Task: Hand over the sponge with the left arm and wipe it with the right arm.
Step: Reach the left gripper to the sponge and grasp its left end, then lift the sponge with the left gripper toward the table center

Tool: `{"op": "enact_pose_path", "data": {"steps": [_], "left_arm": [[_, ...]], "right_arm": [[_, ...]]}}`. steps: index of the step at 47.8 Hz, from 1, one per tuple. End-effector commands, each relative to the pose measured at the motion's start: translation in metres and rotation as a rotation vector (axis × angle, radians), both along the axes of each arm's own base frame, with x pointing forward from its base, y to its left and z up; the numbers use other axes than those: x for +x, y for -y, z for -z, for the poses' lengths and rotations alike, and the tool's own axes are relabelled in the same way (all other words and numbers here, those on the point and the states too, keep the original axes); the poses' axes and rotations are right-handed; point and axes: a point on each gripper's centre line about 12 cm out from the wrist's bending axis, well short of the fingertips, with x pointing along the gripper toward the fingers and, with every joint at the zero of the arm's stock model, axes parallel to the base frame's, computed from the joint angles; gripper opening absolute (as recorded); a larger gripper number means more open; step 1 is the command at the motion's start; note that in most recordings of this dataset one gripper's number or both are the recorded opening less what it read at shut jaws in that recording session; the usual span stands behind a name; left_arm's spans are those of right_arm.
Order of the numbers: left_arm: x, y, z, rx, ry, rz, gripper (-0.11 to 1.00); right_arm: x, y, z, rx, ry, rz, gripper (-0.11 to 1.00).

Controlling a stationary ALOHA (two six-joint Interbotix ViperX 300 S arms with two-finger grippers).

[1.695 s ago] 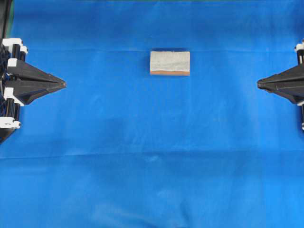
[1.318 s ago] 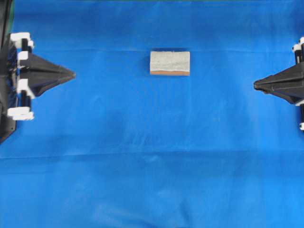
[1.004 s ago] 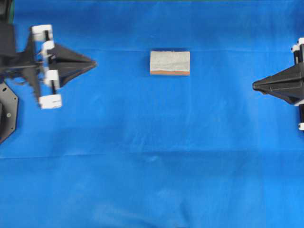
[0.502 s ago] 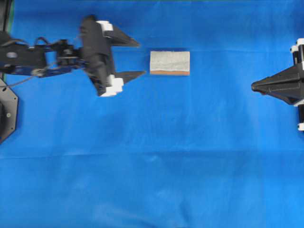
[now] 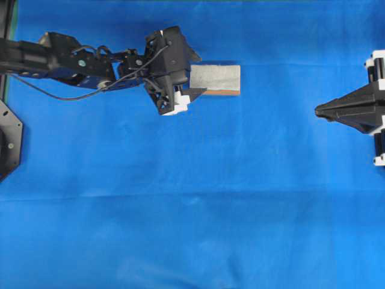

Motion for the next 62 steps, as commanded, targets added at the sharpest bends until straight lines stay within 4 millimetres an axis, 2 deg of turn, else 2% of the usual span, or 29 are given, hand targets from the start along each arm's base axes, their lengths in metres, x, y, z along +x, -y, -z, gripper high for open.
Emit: {"op": "enact_pose_path", "data": {"steps": [1,14,23,27,31,34,37,45,57,62], "left_arm": [[0.010,-0.005,-0.005,0.009,0.025,-0.004,0.94],[0.013,-0.015,0.022,-0.010,-0.039,-0.021,0.94],[0.012,-0.016,0.024,-0.019,-0.060,-0.024,0.93],[0.012,-0.015,0.022,-0.032,-0.059,-0.032,0.85],[0.011,-0.015,0.018,-0.048,-0.055,-0.042,0.64],[0.011,-0.015,0.013,-0.056,-0.048,-0.048,0.49],[0.010,-0.013,0.006,-0.065,-0.042,-0.051,0.41],[0.011,-0.001,-0.016,-0.089,-0.046,-0.036,0.40],[0.008,0.046,-0.074,-0.112,0.006,0.051,0.40],[0.004,0.068,-0.092,-0.142,0.027,0.083,0.40]], "right_arm": [[0.002,0.000,-0.006,0.005,0.015,0.001,0.00],[0.002,0.000,-0.005,0.005,0.012,0.001,0.00],[0.003,0.000,-0.005,0.005,0.011,0.001,0.00],[0.003,0.000,-0.005,0.005,0.011,0.001,0.00],[0.003,0.000,-0.005,0.005,0.011,0.001,0.00],[0.003,0.000,-0.005,0.003,0.008,0.000,0.00],[0.003,0.000,-0.004,0.005,0.002,0.001,0.00],[0.005,0.000,-0.001,0.003,-0.009,0.000,0.00],[0.007,0.006,0.003,0.005,-0.028,0.027,0.00],[0.008,0.007,0.003,0.005,-0.029,0.035,0.00]]}}
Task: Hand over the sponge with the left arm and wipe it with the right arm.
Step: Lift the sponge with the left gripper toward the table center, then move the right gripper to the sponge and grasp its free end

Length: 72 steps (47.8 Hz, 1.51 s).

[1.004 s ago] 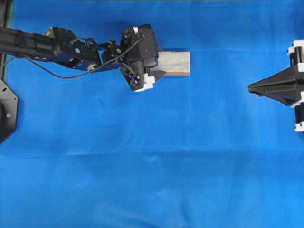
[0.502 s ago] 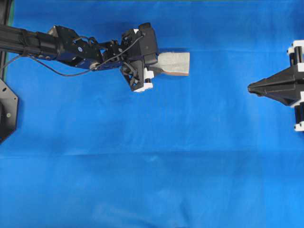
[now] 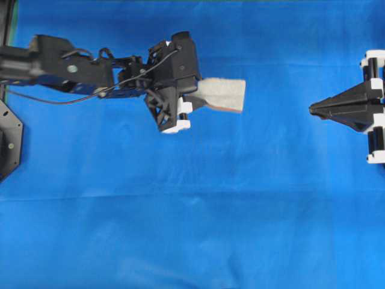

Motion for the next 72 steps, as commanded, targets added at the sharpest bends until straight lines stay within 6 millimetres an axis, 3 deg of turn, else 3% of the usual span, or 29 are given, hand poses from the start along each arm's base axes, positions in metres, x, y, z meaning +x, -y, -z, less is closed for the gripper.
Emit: {"op": "enact_pose_path", "data": {"steps": [1,12,20,37,49,51,56,61,64,72], "left_arm": [[-0.002,0.017,-0.031,-0.013,0.064,0.026,0.40],[-0.008,0.059,-0.045,-0.112,0.098,0.068,0.40],[-0.006,0.075,-0.046,-0.161,0.104,0.078,0.40],[-0.007,0.073,-0.045,-0.165,0.102,0.070,0.40],[-0.006,0.072,-0.044,-0.164,0.101,0.069,0.40],[-0.006,0.072,-0.045,-0.164,0.102,0.069,0.40],[-0.006,0.072,-0.044,-0.165,0.099,0.069,0.40],[-0.006,0.072,-0.044,-0.165,0.096,0.068,0.40],[-0.006,0.072,-0.044,-0.166,0.096,0.068,0.40],[-0.006,0.072,-0.044,-0.166,0.096,0.068,0.40]], "right_arm": [[0.003,0.002,-0.005,0.004,0.012,0.009,0.00],[0.005,0.002,-0.002,0.004,0.000,0.009,0.00],[0.007,0.002,-0.001,0.006,-0.009,0.009,0.00],[0.020,0.003,-0.002,0.067,-0.035,0.015,0.00],[0.044,-0.002,-0.001,0.103,-0.077,0.000,0.02],[0.050,-0.003,0.000,0.110,-0.090,-0.003,0.10],[0.067,-0.007,0.005,0.121,-0.125,-0.012,0.43],[0.084,-0.008,0.011,0.127,-0.159,-0.015,0.67],[0.096,-0.009,0.015,0.132,-0.184,-0.014,0.73],[0.117,-0.011,0.023,0.141,-0.233,-0.015,0.73]]}}
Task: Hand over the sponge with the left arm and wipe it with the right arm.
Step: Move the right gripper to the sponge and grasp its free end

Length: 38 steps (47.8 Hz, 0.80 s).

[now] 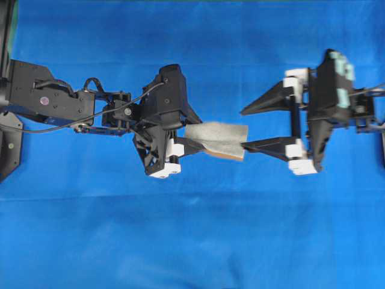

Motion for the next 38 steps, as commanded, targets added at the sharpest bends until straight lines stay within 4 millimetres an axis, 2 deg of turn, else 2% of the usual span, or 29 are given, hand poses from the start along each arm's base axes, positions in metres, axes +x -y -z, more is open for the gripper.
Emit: {"op": "enact_pose_path", "data": {"steps": [1,26,32,38], "left_arm": [[0.001,-0.001,-0.013,-0.002,0.035,-0.002,0.40],[0.002,-0.001,-0.013,0.002,0.037,0.000,0.40],[0.002,-0.002,-0.013,0.002,0.037,-0.003,0.34],[0.002,-0.003,-0.013,0.004,0.037,-0.005,0.34]], "right_arm": [[0.012,-0.002,-0.008,0.009,0.009,-0.003,0.73],[0.041,-0.001,0.024,0.019,-0.157,0.008,0.73],[0.047,-0.001,0.033,0.020,-0.194,0.009,0.73],[0.051,-0.001,0.039,0.024,-0.227,0.011,0.73]]}}
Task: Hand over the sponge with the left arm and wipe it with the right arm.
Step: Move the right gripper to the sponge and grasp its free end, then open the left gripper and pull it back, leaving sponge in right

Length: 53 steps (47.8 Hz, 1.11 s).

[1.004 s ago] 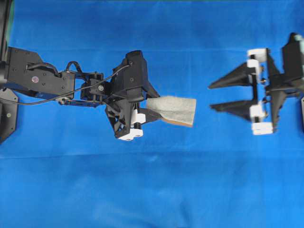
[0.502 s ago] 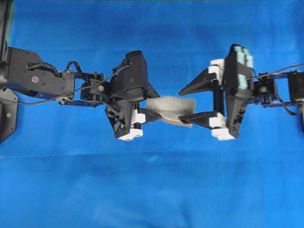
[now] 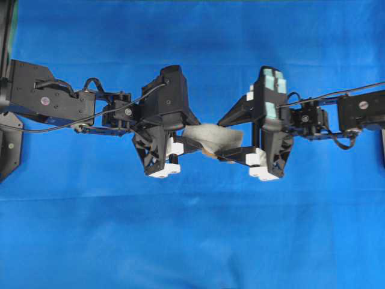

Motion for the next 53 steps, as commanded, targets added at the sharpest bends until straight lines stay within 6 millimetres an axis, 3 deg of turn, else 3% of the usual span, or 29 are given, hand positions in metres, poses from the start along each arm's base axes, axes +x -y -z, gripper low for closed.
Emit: {"op": "enact_pose_path", "data": {"steps": [1,21,26,33,46,48,53], "left_arm": [[0.003,-0.003,-0.016,-0.003,0.048,-0.008,0.34],[0.002,-0.003,-0.015,-0.003,0.044,-0.008,0.34],[0.002,-0.003,-0.015,0.004,0.045,-0.004,0.34],[0.002,-0.003,-0.015,0.005,0.046,-0.003,0.28],[-0.002,-0.002,-0.021,0.008,0.066,-0.001,0.27],[-0.004,-0.001,-0.025,0.009,0.078,0.002,0.31],[-0.012,0.003,-0.032,0.012,0.111,0.013,0.63]], "right_arm": [[0.007,0.000,-0.007,0.002,0.009,0.002,0.73],[0.010,0.000,-0.001,-0.006,-0.037,-0.004,0.71],[0.009,-0.001,-0.002,-0.014,-0.037,-0.012,0.58],[0.006,-0.002,-0.010,-0.016,-0.024,-0.017,0.25],[-0.001,-0.004,-0.020,-0.021,-0.024,-0.026,0.23],[-0.002,-0.005,-0.020,-0.024,-0.024,-0.031,0.23],[-0.003,-0.006,-0.021,-0.031,-0.025,-0.038,0.23]]}}
